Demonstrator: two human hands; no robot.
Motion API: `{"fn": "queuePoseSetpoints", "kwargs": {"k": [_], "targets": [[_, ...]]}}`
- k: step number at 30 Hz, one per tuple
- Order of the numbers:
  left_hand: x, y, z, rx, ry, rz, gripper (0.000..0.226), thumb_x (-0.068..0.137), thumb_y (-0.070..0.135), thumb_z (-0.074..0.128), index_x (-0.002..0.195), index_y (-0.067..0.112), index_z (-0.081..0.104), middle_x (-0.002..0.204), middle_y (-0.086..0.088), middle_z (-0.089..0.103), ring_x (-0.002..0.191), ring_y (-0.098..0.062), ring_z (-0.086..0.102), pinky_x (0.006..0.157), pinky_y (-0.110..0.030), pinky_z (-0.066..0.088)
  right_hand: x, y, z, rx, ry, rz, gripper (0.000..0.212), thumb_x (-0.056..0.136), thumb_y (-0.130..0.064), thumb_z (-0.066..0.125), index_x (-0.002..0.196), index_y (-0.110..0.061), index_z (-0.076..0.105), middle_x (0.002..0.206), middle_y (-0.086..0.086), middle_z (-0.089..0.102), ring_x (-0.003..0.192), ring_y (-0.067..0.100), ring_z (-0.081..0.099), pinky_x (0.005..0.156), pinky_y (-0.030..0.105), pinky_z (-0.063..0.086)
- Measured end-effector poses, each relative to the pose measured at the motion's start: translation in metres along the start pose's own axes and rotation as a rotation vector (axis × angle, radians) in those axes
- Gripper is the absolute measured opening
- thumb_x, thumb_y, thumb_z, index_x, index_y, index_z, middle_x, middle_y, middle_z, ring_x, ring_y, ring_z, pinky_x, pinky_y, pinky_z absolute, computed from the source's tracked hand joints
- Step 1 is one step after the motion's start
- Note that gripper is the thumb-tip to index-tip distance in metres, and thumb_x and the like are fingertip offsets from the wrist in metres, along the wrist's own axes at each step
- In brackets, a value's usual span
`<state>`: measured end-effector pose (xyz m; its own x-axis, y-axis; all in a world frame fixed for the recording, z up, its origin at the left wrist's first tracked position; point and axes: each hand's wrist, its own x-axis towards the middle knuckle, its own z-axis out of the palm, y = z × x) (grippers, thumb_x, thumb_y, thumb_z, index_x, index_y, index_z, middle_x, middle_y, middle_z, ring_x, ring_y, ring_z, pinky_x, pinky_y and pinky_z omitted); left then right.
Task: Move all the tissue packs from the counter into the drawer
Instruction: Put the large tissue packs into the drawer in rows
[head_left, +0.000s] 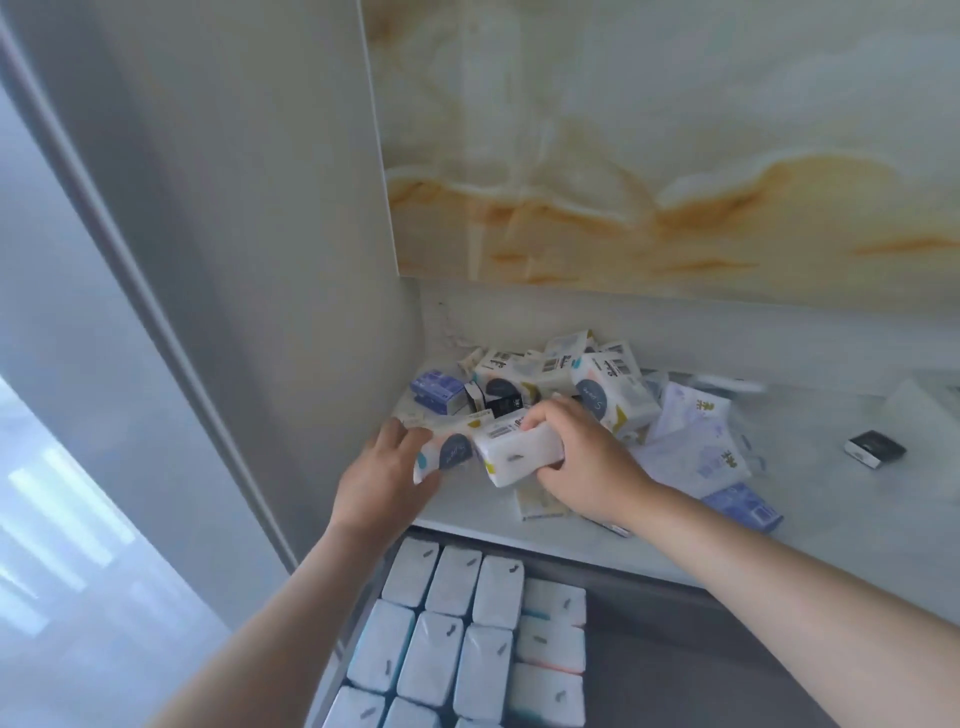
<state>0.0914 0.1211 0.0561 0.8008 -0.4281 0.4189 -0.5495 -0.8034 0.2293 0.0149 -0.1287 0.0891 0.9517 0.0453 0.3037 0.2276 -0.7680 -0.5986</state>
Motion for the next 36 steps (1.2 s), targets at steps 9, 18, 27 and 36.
{"fn": "queuePoseSetpoints", "kwargs": {"k": [9,18,27,36], "targets": [[-0.093,0.022,-0.005,0.218,-0.048,0.117,0.039,0.070,0.048,0.077,0.097,0.022,0.066,0.090,0.004,0.057,0.081,-0.021,0.056,0.040,-0.027,0.042,-0.103,-0.018,0.005,0.216,-0.173,0.293,0.043,0.074,-0.028,0.082,0.104,-0.034,0.052,0.104,-0.015,0.058,0.088,0.008,0.058,0.070,0.025,0.049],[-0.145,0.043,0.020,0.358,-0.331,0.177,0.043,0.072,0.056,0.065,0.094,0.019,0.063,0.097,0.001,0.056,0.090,-0.024,0.058,0.064,-0.036,0.052,-0.144,-0.012,0.019,0.167,-0.342,0.450,0.044,0.079,-0.047,0.074,0.111,-0.033,0.047,0.105,-0.010,0.060,0.078,0.007,0.058,0.061,0.024,0.043],[-0.123,0.106,0.008,-0.396,-0.756,-0.066,0.090,0.076,0.040,0.071,0.150,0.039,0.020,0.134,0.002,0.050,0.119,-0.020,0.051,0.099,-0.032,0.041,-0.160,-0.019,0.022,0.174,-0.442,0.533,0.066,0.067,-0.070,0.072,0.112,-0.027,0.046,0.108,-0.001,0.060,0.072,0.025,0.071,0.061,0.037,0.060],[-0.129,0.100,0.028,-0.316,-0.995,0.005,0.076,0.069,0.049,0.080,0.136,0.038,0.046,0.123,0.013,0.055,0.115,-0.013,0.050,0.100,-0.035,0.045,-0.175,-0.015,0.034,-0.134,-0.715,0.452,0.052,0.070,-0.054,0.080,0.111,-0.030,0.057,0.105,-0.010,0.057,0.086,0.015,0.061,0.061,0.025,0.048]]}}
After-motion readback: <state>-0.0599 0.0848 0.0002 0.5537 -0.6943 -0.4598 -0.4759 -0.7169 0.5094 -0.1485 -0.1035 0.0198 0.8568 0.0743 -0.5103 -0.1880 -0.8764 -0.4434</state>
